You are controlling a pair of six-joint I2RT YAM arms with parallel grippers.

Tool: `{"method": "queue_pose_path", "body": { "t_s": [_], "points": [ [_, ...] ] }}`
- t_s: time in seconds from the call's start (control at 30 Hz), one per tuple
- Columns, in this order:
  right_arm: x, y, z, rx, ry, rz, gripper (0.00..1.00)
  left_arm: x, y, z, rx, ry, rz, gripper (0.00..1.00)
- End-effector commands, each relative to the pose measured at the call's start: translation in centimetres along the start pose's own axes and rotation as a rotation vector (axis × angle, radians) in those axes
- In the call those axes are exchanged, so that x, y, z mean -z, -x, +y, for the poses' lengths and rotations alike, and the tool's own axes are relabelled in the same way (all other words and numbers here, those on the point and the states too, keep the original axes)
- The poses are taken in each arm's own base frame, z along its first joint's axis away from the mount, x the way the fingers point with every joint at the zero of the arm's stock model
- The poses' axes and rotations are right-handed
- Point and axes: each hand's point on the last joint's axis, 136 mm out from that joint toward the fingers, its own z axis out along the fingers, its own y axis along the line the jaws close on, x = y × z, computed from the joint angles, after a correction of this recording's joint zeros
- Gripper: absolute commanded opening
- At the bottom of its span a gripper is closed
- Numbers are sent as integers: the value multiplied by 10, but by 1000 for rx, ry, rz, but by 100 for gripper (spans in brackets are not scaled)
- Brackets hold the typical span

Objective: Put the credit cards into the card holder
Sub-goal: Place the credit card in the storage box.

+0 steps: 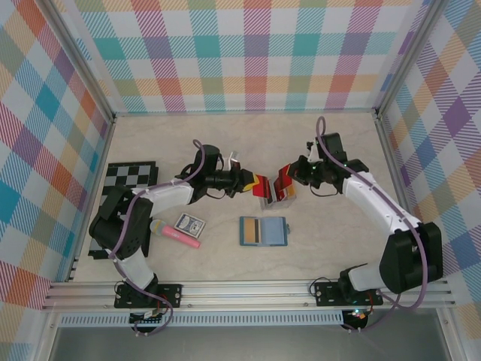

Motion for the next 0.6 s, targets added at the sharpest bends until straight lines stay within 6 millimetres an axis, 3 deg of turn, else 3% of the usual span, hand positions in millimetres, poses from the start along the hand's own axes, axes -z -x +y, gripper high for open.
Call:
{"method": "queue_pose_path", "body": {
  "t_s": [0.0, 0.57],
  "points": [
    [-11, -6, -12, 183, -148, 32, 6, 13, -4, 14, -35, 97, -30, 0],
    [-61, -7, -25, 361, -318, 39, 7, 17, -20, 28, -40, 142, -22, 0]
  ]
}}
